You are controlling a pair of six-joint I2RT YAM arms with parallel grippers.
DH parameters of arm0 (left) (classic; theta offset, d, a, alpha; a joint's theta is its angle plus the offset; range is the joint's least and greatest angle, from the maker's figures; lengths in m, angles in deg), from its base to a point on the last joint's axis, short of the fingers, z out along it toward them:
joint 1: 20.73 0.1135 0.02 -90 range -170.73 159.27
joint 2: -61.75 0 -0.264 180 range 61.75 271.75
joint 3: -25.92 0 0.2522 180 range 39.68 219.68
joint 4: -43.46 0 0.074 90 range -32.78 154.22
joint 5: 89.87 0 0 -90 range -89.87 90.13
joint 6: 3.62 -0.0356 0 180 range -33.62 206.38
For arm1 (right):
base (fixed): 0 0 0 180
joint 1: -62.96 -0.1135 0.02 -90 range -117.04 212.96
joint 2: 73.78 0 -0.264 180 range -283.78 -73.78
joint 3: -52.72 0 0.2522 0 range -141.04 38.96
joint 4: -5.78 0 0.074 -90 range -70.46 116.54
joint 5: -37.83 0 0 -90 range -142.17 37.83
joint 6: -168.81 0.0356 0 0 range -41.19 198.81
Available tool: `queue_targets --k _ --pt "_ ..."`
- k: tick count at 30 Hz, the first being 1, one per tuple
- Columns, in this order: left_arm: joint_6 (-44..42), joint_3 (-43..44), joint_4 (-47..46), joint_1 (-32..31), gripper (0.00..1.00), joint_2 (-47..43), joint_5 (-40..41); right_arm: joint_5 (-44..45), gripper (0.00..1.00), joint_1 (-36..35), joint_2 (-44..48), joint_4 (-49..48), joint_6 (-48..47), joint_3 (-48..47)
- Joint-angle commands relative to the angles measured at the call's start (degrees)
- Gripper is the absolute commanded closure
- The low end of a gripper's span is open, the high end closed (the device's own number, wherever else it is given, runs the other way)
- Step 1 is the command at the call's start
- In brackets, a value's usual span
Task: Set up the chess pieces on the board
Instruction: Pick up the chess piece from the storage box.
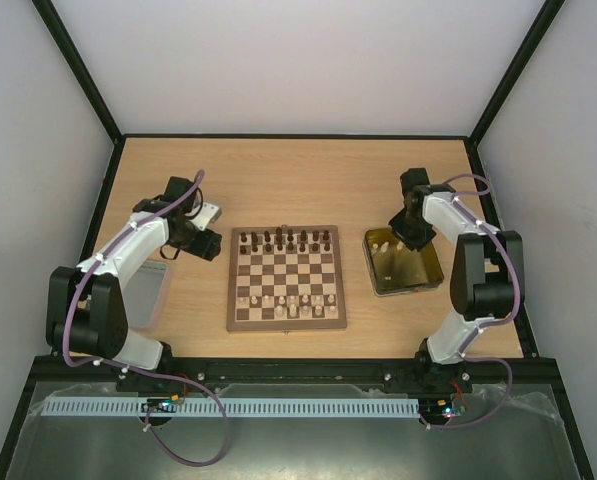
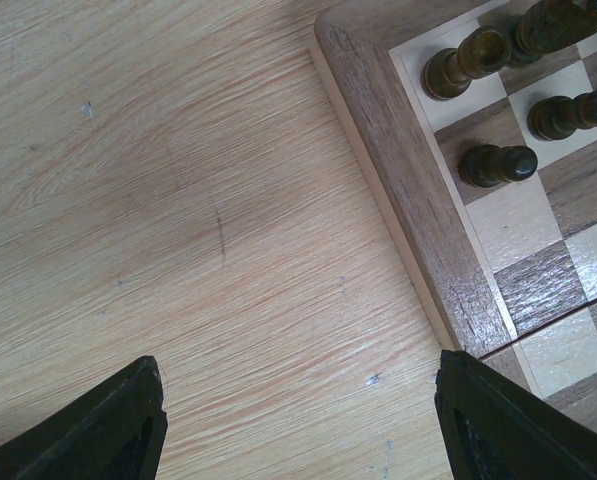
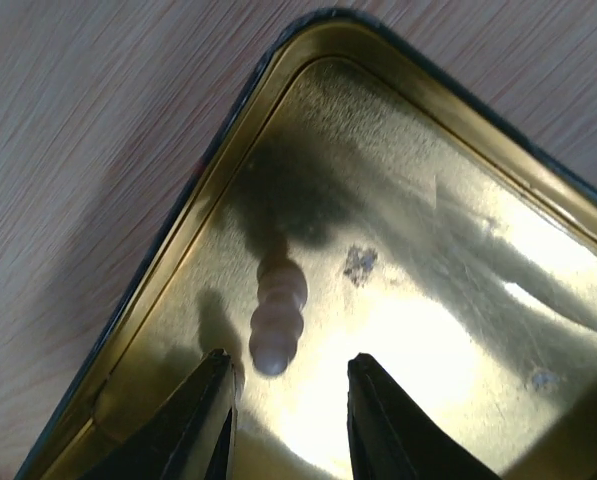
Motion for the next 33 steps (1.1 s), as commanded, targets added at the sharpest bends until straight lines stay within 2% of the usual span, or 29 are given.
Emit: queue_targets --k 1,8,23,25,28,33 --pt "0.5 -1.0 0.3 0.1 0.25 -1.6 0.5 1.2 0.72 1.5 -2.6 -2.4 0.8 -1.4" --pt "0.6 -0.9 0.3 0.1 0.25 -1.3 0.5 0.7 0.83 2.1 -4.1 -3.5 -0.3 -2.1" --pt "0.7 -0.9 0.4 0.2 0.25 -0.3 0.4 -2.9 0.80 2.1 -3.8 -4.3 -1.6 0.0" --pt "0.6 -0.8 0.4 0.1 0.25 -0.3 0.3 -2.9 0.84 2.1 -3.8 -4.3 -1.8 0.1" --pt "0.6 -0.8 0.4 0.2 0.25 -0.2 0.3 -3.4 0.96 2.1 -3.7 -4.3 -2.0 0.2" --pt "0.6 -0.8 0.5 0.2 0.25 0.1 0.2 -3.5 0.98 2.1 -3.2 -3.6 -2.4 0.0"
